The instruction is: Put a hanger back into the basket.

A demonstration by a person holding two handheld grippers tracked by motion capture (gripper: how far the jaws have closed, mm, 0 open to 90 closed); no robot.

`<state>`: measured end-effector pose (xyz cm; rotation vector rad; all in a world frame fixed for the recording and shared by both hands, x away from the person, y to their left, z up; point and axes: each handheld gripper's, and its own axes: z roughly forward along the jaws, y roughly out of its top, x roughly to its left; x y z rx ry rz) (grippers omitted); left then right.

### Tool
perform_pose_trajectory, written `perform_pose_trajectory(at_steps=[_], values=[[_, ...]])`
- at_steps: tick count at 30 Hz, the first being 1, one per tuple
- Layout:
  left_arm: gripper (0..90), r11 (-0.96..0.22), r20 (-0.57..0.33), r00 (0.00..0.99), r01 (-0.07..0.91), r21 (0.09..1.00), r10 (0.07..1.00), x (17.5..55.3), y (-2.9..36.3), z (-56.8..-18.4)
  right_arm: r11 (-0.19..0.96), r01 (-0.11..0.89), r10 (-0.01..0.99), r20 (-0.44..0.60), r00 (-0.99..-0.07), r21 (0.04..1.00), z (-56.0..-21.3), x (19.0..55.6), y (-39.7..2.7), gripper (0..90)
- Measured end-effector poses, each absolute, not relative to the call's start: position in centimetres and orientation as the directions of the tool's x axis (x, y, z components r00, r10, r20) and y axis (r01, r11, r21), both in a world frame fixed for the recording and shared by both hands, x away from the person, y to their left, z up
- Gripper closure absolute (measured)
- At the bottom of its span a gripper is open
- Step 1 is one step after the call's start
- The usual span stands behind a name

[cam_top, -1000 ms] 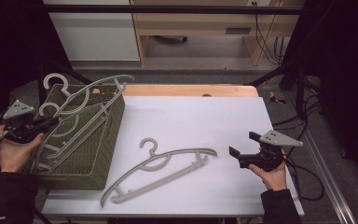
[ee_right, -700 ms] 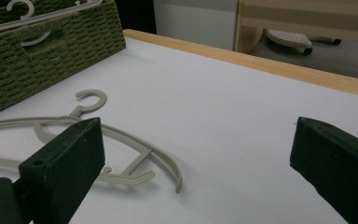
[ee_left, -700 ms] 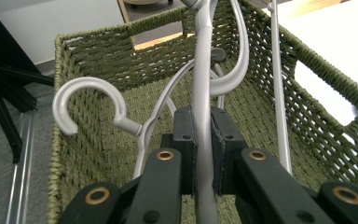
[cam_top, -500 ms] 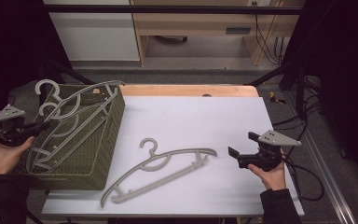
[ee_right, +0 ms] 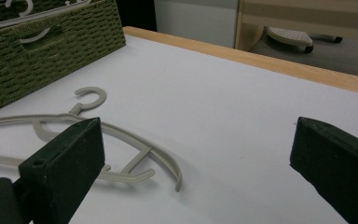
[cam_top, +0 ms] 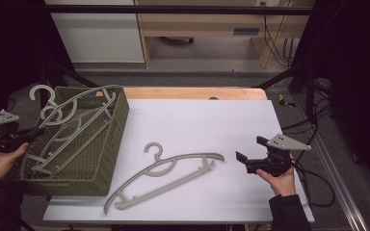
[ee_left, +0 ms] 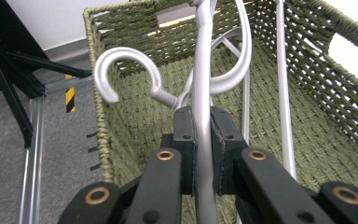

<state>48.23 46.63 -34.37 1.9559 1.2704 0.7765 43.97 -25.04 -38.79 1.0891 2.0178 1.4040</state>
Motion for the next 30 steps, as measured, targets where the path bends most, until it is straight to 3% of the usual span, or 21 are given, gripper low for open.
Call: perform_pose_trajectory(at_steps=[8,14,24,30], values=[[82.3,-0.298,0.121,0.335,0.549,0.781,0.934,48.0,47.2,-35.2,0.173,0.351,0.809,0.07,-0.583,0.92,-38.9,44.0,-24.9,3.4],[82.1,-0.378,0.181,0.361,0.607,0.699,0.915,49.0,45.2,-36.8,0.171,0.351,0.809,0.072,-0.584,0.92,-38.9,44.0,-24.9,3.3],[80.4,-0.377,0.172,0.348,0.696,0.611,0.921,49.9,44.3,-38.2,0.173,0.348,0.808,0.069,-0.585,0.921,-38.8,44.0,-25.0,3.4],[75.1,-0.342,0.134,0.337,0.694,0.634,0.932,49.7,44.8,-37.7,0.169,0.343,0.809,0.069,-0.584,0.924,-38.7,43.9,-25.1,3.3]])
